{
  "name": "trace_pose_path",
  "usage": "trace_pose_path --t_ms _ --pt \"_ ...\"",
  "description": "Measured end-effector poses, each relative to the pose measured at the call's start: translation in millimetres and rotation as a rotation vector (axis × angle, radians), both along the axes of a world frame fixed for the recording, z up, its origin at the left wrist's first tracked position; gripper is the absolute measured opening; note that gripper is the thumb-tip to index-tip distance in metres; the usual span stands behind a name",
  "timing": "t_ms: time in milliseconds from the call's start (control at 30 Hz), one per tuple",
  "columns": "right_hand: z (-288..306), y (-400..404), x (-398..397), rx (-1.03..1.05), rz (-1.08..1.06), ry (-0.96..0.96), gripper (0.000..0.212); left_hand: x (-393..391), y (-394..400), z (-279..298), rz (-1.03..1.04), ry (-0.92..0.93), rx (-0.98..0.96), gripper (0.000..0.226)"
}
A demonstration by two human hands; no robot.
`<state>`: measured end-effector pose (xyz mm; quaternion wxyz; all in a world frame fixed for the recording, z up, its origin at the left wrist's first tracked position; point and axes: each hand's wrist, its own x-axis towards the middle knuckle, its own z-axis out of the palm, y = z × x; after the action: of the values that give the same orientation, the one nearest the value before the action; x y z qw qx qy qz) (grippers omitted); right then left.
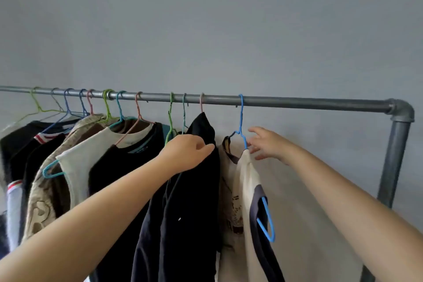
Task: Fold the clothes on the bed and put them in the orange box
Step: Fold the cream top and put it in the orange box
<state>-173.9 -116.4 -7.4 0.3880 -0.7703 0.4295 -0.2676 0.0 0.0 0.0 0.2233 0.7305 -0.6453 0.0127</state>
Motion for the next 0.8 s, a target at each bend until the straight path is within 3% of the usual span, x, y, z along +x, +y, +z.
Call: trace_pose_path --t_ms 67,200,300,400,600,700,800 --pt "-1 2 0 0.062 -0.001 -0.138 0.051 -5 5 6 -0.022 0.068 0.051 0.045" --pt "-9 13 2 0.166 0.161 -0.232 0.031 -13 15 6 -0.067 0.051 0.133 0.040" --pt "-18 15 10 0.214 0.319 -0.192 0.046 -11 19 -4 -0.083 0.076 0.217 0.051" --pt "-19 16 22 0.213 0.396 -0.120 0.051 -10 19 -17 -0.055 0.125 0.263 0.038" --pt "-18 1 43 0.315 0.166 -0.430 0.038 2 15 -23 0.126 0.201 0.175 0.009" --pt "-18 -3 69 0.469 0.143 -0.579 0.023 6 5 -22 0.198 0.242 0.162 0.017" --pt "-23 -7 95 0.617 0.068 -0.818 0.026 8 2 -27 0.222 0.252 0.124 0.022"
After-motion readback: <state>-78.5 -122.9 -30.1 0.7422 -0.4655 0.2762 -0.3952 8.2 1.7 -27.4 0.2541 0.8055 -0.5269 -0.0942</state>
